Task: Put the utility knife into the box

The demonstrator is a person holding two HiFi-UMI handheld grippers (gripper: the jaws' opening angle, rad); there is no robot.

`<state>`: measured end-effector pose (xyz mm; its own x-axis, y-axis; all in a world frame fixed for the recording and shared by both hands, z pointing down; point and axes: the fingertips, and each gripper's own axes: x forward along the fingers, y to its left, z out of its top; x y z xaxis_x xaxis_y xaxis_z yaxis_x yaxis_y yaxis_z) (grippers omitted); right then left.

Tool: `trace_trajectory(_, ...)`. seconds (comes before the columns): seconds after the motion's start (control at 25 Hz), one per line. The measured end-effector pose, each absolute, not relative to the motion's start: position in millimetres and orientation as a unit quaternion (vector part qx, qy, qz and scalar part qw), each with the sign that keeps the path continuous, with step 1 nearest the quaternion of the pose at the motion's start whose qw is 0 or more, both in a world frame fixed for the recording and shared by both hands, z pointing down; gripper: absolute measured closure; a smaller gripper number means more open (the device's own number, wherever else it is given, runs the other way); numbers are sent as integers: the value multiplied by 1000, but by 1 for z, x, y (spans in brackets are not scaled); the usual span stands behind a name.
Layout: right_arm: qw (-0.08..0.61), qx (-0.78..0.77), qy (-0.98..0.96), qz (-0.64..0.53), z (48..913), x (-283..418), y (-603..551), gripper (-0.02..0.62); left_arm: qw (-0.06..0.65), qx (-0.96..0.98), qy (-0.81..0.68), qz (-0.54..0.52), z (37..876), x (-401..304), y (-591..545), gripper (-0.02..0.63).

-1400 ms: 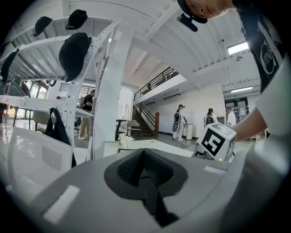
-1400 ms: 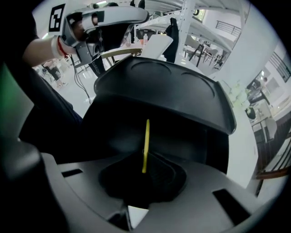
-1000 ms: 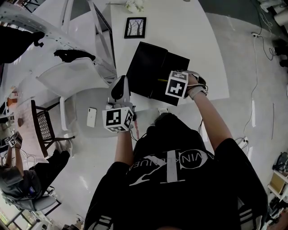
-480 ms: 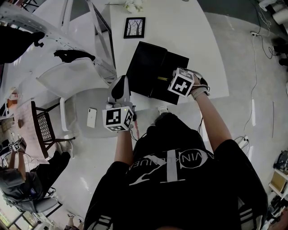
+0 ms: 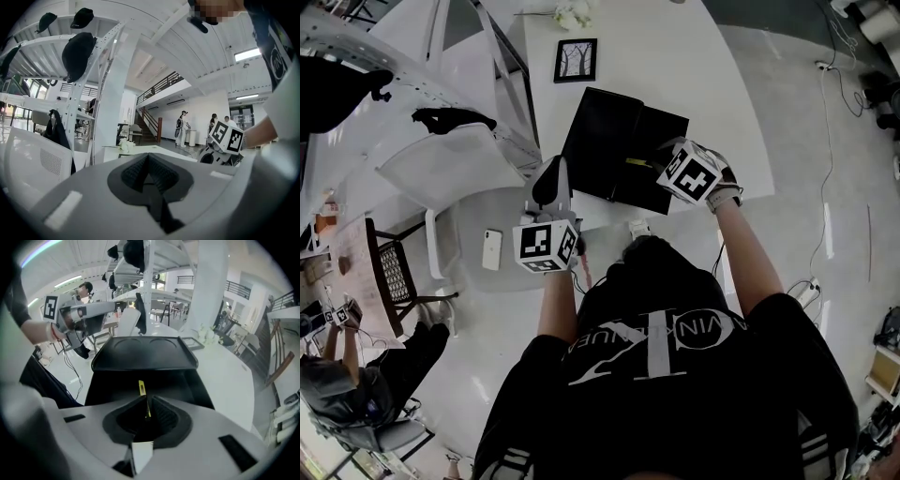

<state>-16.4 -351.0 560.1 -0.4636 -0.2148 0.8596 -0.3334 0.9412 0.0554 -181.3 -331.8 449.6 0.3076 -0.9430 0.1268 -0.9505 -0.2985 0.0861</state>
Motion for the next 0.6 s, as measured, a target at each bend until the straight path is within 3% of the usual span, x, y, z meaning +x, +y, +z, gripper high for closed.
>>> trace_trajectory(0.6, 398, 271, -873, 77, 522, 3, -357, 580, 69, 819, -569, 26, 445, -175, -327, 595)
